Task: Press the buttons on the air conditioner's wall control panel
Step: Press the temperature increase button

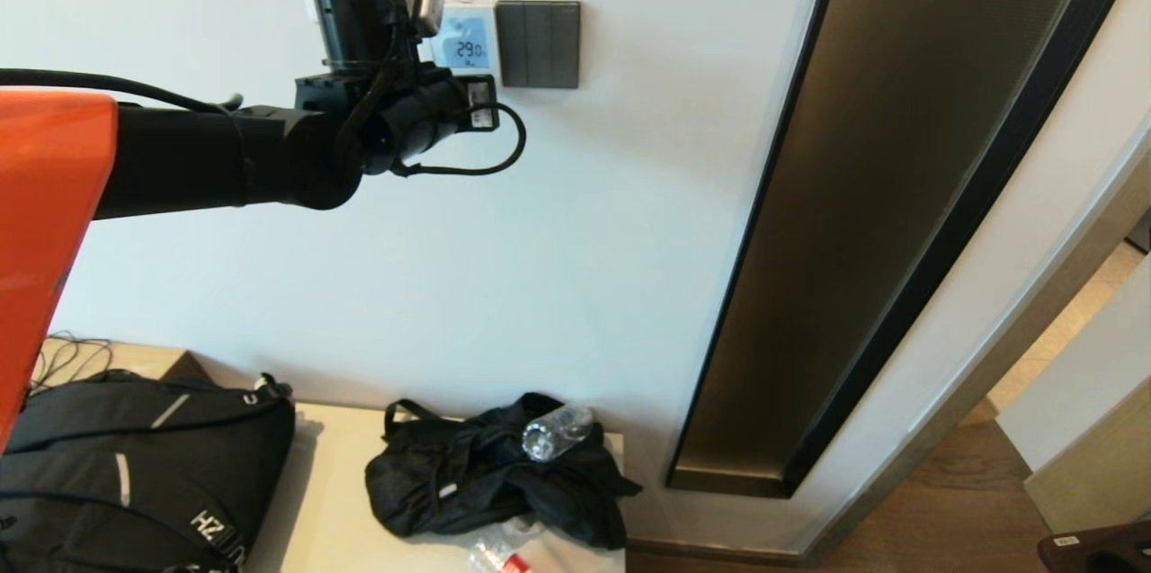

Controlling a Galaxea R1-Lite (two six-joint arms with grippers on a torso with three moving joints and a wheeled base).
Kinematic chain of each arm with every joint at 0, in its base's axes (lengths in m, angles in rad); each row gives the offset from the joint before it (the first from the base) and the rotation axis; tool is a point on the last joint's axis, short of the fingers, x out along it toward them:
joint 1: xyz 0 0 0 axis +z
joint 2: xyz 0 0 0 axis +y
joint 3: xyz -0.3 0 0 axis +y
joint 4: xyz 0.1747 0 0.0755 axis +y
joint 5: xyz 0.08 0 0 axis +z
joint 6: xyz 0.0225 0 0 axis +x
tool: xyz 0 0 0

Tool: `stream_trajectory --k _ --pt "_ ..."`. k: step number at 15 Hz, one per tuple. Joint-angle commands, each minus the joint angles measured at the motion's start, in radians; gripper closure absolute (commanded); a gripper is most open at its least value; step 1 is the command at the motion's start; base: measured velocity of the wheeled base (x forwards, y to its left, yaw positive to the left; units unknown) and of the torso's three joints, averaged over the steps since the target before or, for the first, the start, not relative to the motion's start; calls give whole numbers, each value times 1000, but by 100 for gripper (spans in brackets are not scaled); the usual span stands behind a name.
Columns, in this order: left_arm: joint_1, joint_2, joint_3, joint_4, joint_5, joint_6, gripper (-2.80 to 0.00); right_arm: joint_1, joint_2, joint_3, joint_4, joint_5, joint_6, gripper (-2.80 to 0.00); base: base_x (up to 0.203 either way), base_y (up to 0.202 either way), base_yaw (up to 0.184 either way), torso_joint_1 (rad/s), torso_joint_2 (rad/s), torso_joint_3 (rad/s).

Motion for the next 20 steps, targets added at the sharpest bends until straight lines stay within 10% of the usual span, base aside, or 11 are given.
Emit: stream_trajectory --k 1,11,20 --pt "1 21 -17 -3 2 -1 0 0 0 2 0 0 0 0 0 0 0 0 0 0" --pt "0 -108 97 -19 2 -5 0 0 1 2 0 0 0 0 0 0 0 0 0 0" --pt "19 -567 655 -173 1 1 0 0 1 2 0 0 0 0 0 0 0 0 0 0"
